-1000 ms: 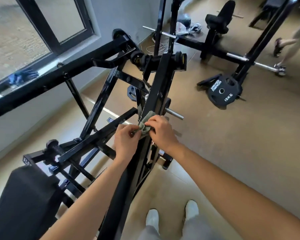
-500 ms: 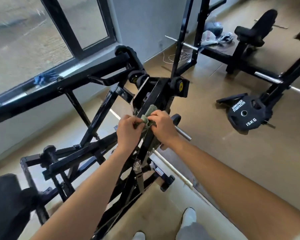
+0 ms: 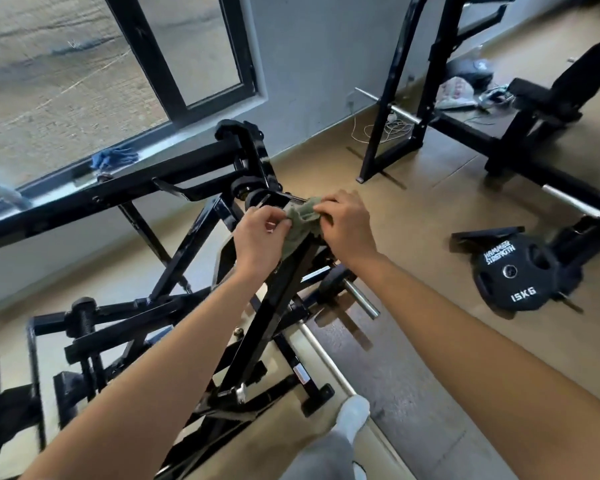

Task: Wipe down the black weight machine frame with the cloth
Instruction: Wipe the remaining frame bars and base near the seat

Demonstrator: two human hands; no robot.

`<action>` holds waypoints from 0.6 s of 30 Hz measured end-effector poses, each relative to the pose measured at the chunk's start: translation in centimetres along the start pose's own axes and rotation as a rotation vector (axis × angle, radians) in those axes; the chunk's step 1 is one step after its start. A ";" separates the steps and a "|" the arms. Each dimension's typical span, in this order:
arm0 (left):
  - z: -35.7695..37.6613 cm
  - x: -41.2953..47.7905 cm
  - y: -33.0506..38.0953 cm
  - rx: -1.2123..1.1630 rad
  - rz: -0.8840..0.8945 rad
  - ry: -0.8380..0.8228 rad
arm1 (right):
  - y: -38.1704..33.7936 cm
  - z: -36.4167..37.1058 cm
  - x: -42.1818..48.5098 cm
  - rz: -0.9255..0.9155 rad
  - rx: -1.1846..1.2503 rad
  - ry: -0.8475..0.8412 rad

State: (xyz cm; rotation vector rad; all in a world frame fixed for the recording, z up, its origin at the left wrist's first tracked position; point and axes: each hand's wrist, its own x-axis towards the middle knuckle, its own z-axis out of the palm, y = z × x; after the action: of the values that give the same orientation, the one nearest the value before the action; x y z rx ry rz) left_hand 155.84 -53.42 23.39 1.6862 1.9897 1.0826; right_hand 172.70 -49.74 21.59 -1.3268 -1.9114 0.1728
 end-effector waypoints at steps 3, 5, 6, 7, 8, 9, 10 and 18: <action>2.3 3.5 1.6 0.068 0.038 -0.005 | 4.0 -0.2 3.0 0.104 0.022 -0.067; 4.0 6.0 2.0 0.114 0.049 -0.032 | 6.2 0.1 4.7 0.143 0.034 -0.142; 4.4 6.8 2.0 0.147 0.048 -0.065 | 6.8 0.2 5.1 0.162 0.039 -0.196; 5.2 7.9 1.8 0.180 0.032 -0.106 | 7.7 0.5 5.8 0.179 0.042 -0.276; 5.8 9.0 1.7 0.210 0.011 -0.156 | 8.5 0.9 6.6 0.194 0.048 -0.374; 6.2 9.8 1.4 0.237 -0.006 -0.211 | 9.2 1.2 7.0 0.209 0.066 -0.462; 6.5 10.5 1.3 0.257 -0.014 -0.259 | 9.8 1.3 7.4 0.227 0.097 -0.530; 6.0 13.8 0.5 0.359 -0.122 -0.446 | 12.4 4.7 10.1 0.257 0.461 -0.802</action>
State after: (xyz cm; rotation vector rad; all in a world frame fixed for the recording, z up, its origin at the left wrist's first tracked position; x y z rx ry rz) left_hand 156.69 -38.42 22.84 1.7503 2.0268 0.2765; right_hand 177.28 -34.26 17.29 -1.2627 -2.1070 1.3611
